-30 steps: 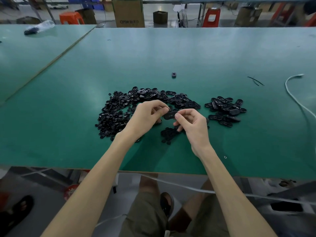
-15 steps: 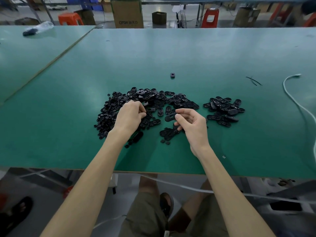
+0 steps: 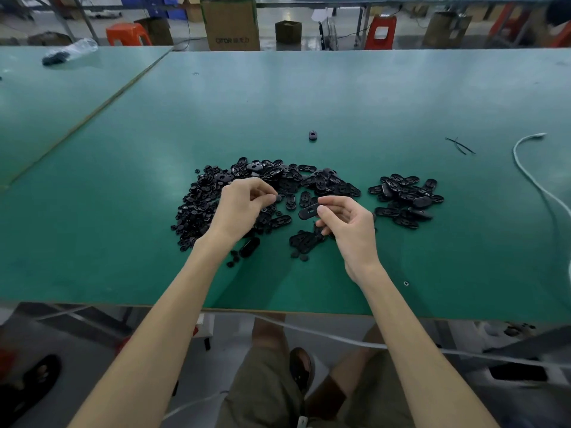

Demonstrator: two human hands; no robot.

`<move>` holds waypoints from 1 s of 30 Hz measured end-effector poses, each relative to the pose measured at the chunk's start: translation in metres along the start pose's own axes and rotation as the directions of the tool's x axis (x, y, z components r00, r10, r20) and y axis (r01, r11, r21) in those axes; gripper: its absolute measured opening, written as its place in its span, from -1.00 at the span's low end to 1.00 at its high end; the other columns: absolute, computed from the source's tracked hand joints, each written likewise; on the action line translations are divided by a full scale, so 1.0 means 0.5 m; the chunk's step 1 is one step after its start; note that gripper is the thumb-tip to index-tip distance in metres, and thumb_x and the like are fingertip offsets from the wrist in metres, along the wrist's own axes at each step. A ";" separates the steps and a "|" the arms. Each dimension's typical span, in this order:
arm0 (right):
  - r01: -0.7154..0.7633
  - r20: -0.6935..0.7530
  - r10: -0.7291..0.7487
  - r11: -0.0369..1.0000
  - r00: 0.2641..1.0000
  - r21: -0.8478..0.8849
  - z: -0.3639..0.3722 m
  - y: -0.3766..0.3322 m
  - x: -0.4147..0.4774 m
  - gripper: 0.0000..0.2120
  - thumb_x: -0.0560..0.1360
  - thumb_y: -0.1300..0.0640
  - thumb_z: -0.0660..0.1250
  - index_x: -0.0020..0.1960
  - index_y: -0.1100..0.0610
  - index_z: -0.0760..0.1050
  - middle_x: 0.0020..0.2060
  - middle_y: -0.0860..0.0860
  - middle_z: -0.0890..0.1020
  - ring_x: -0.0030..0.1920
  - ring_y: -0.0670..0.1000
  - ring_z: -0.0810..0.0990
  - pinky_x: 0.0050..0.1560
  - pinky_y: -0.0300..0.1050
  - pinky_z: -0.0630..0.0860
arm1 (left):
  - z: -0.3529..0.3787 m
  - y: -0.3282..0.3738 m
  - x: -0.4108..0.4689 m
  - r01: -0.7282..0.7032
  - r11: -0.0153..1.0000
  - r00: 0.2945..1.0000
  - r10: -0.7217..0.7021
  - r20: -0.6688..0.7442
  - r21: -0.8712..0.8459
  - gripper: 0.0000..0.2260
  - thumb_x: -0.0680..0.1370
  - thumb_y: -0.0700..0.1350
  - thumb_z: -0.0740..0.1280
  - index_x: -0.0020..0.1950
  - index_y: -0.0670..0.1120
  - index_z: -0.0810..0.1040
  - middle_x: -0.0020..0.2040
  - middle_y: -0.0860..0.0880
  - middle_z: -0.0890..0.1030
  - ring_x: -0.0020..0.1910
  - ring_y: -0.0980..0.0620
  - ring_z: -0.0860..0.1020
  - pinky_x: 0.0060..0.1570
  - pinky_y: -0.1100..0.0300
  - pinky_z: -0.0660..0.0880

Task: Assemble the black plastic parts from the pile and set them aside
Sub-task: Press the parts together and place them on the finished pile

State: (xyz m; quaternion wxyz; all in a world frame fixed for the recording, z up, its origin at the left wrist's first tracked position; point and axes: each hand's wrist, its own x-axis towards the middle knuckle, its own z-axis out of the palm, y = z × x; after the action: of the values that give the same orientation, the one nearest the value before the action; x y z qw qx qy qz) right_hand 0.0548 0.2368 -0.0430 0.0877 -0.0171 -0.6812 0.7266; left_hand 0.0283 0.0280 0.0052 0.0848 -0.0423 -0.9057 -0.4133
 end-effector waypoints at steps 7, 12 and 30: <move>-0.002 -0.004 0.002 1.000 1.000 0.000 0.000 0.002 0.001 -0.89 0.58 0.28 0.45 0.08 0.14 0.68 -0.19 -0.02 0.74 -0.24 -0.05 0.68 -0.23 -0.22 0.58 | 0.035 0.035 -0.012 0.013 0.912 0.992 0.040 0.121 -0.409 -0.93 0.58 -0.21 0.47 0.05 -0.17 0.71 -0.17 -0.06 0.74 -0.28 0.12 0.64 -0.24 0.36 0.49; 0.000 -0.003 0.000 1.000 1.000 -0.008 -0.001 0.001 0.001 -0.89 0.58 0.27 0.45 0.08 0.14 0.68 -0.18 -0.02 0.74 -0.23 -0.05 0.69 -0.23 -0.22 0.59 | 0.036 0.026 -0.016 0.075 0.874 0.989 -0.004 0.147 -0.480 -0.92 0.59 -0.20 0.46 0.07 -0.12 0.71 -0.10 -0.04 0.77 -0.17 0.06 0.70 -0.24 0.30 0.51; 0.004 -0.002 -0.004 1.000 1.000 -0.003 0.002 -0.007 -0.003 -0.89 0.58 0.30 0.44 0.06 0.16 0.68 -0.19 -0.02 0.73 -0.25 -0.07 0.67 -0.24 -0.22 0.58 | 0.047 0.034 -0.022 0.034 0.914 0.994 0.010 0.106 -0.404 -0.90 0.62 -0.22 0.42 0.04 -0.10 0.73 -0.12 -0.12 0.72 -0.27 0.11 0.63 -0.27 0.33 0.49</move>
State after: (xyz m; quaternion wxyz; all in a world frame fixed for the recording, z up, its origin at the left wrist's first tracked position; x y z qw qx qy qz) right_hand 0.0563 0.2357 -0.0396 0.0899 -0.0166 -0.6824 0.7253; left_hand 0.0389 0.0568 0.0007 0.0235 -0.0752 -0.8039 -0.5895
